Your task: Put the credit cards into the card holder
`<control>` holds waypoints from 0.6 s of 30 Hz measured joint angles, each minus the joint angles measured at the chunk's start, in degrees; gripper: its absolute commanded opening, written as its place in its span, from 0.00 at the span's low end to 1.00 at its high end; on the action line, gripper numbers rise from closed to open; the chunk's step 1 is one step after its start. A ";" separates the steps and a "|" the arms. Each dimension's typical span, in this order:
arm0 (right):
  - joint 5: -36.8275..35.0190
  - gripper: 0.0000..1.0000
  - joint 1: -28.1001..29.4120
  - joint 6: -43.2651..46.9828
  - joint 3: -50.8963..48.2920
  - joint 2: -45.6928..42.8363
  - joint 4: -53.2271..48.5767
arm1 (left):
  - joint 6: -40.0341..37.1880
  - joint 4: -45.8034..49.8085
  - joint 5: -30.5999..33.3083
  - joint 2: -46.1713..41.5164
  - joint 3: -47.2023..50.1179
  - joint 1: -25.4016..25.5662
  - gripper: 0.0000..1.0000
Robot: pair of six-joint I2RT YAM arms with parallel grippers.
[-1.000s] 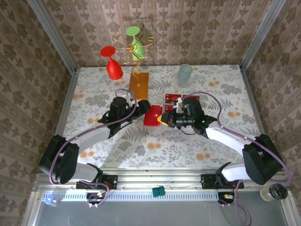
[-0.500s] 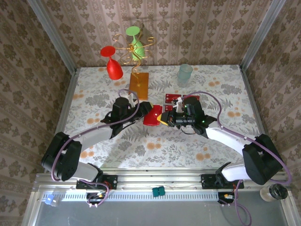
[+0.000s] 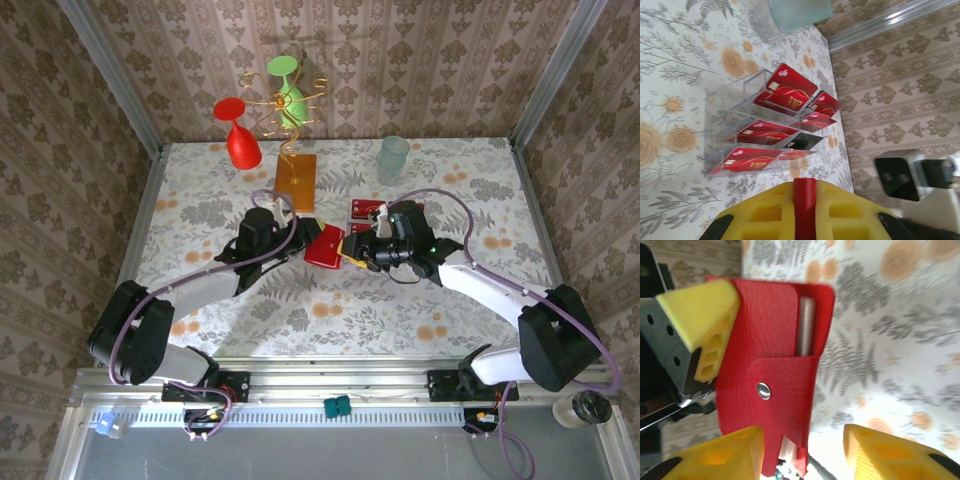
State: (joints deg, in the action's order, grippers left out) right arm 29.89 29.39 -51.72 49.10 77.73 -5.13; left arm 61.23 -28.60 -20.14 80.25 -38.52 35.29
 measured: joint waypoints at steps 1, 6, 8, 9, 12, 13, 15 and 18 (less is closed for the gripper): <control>-1.29 0.48 0.00 1.44 1.29 -0.20 -2.12 | -0.26 0.22 0.52 -0.28 0.26 0.00 0.00; -8.74 0.55 2.27 8.11 8.92 -0.09 -11.47 | -1.01 2.49 4.46 -2.82 1.07 1.16 0.00; -11.58 0.58 4.42 9.86 11.89 1.03 -13.92 | -0.98 2.97 5.97 -3.65 1.29 1.75 0.00; -13.11 0.59 5.86 10.91 13.77 2.29 -14.88 | -0.96 3.21 6.84 -4.15 1.40 2.01 0.00; -16.96 0.60 9.07 13.00 17.79 6.38 -16.83 | -0.61 3.30 8.96 -5.03 1.68 2.62 0.00; -18.25 0.60 10.12 13.64 18.84 7.89 -17.51 | -0.31 3.28 9.55 -5.29 1.86 2.73 0.00; -20.24 0.60 11.52 14.36 20.11 10.23 -18.32 | 0.26 3.28 10.56 -5.70 2.27 2.95 0.00; -23.17 0.57 13.05 15.28 21.73 12.96 -19.39 | 0.90 3.37 12.17 -6.14 2.95 2.99 0.00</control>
State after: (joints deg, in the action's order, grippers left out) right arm 6.72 42.44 -36.45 70.83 90.70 -24.51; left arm 62.13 -25.23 -7.97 74.11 -35.57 38.28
